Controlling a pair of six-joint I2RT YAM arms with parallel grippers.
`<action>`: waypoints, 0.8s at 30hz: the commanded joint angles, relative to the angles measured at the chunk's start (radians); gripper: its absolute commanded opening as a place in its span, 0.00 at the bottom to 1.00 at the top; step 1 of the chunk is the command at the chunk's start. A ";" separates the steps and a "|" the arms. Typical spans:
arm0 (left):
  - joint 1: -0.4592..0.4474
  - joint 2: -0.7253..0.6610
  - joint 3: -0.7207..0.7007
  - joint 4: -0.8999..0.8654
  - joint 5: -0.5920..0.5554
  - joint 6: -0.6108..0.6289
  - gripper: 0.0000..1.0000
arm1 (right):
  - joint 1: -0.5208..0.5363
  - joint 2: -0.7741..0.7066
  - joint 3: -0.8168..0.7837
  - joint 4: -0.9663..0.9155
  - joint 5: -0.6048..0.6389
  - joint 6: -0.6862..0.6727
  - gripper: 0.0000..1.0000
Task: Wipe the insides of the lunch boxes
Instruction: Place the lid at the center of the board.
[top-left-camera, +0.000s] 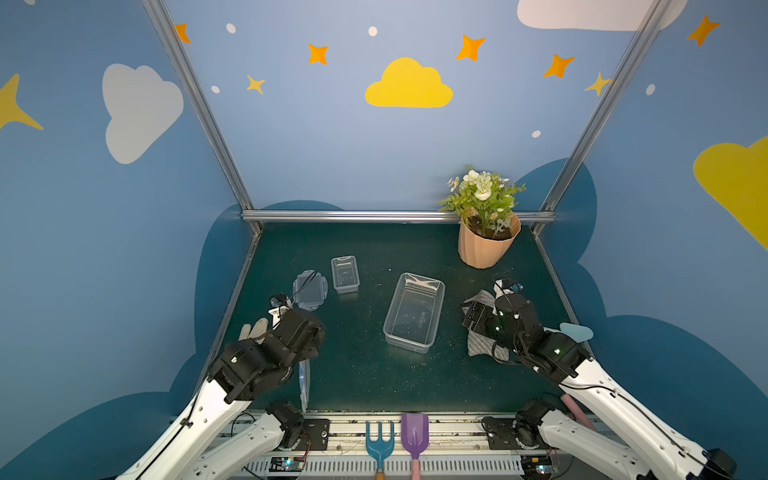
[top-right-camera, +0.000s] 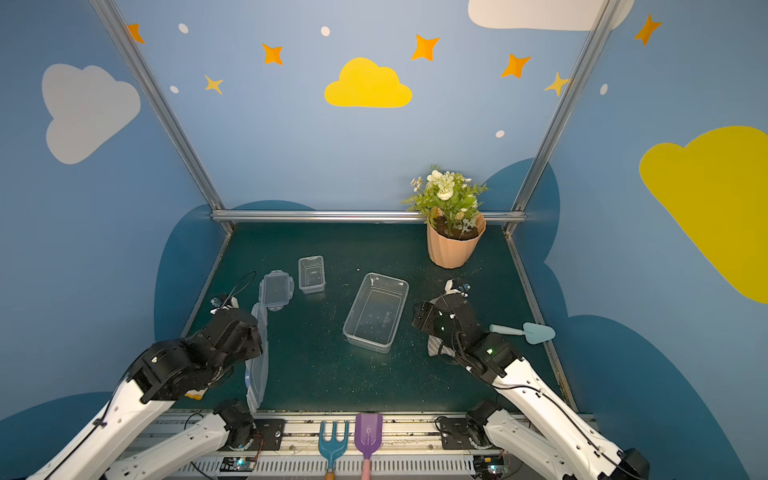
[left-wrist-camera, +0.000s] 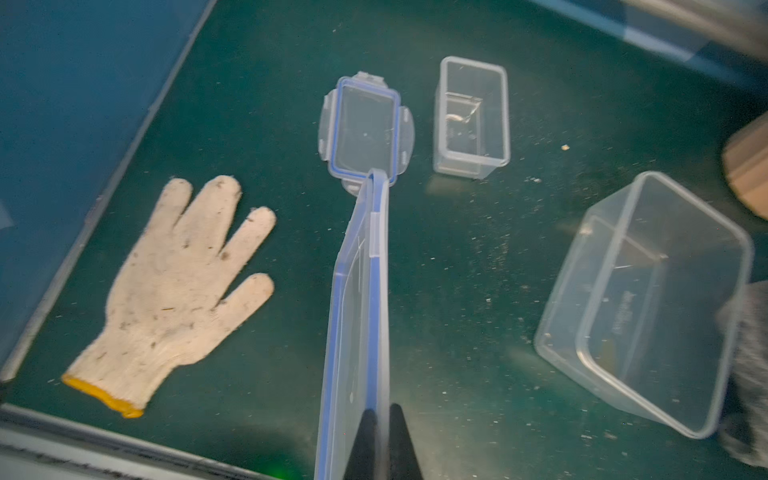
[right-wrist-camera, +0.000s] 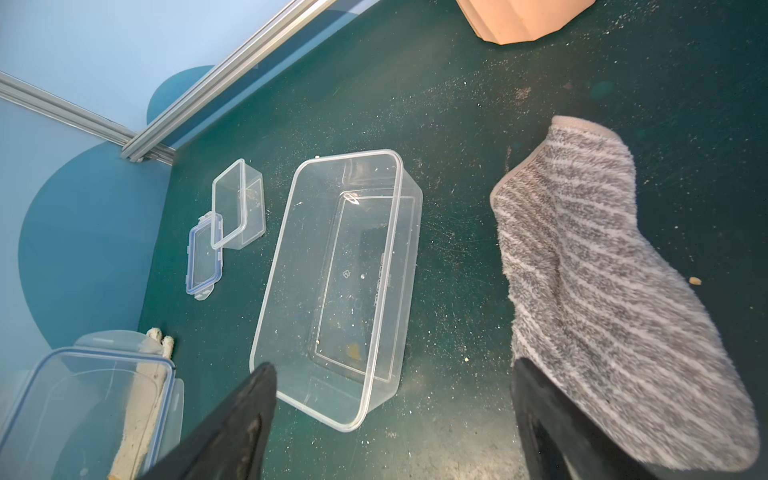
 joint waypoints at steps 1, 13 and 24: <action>-0.040 0.088 0.016 -0.058 -0.132 -0.042 0.05 | -0.005 -0.012 0.004 0.016 0.001 -0.007 0.86; -0.245 0.405 -0.088 0.104 -0.149 -0.143 0.05 | -0.007 -0.069 -0.030 -0.006 0.034 0.008 0.86; -0.326 0.615 -0.108 0.182 -0.095 -0.229 0.42 | -0.008 -0.079 -0.042 -0.004 0.021 0.015 0.86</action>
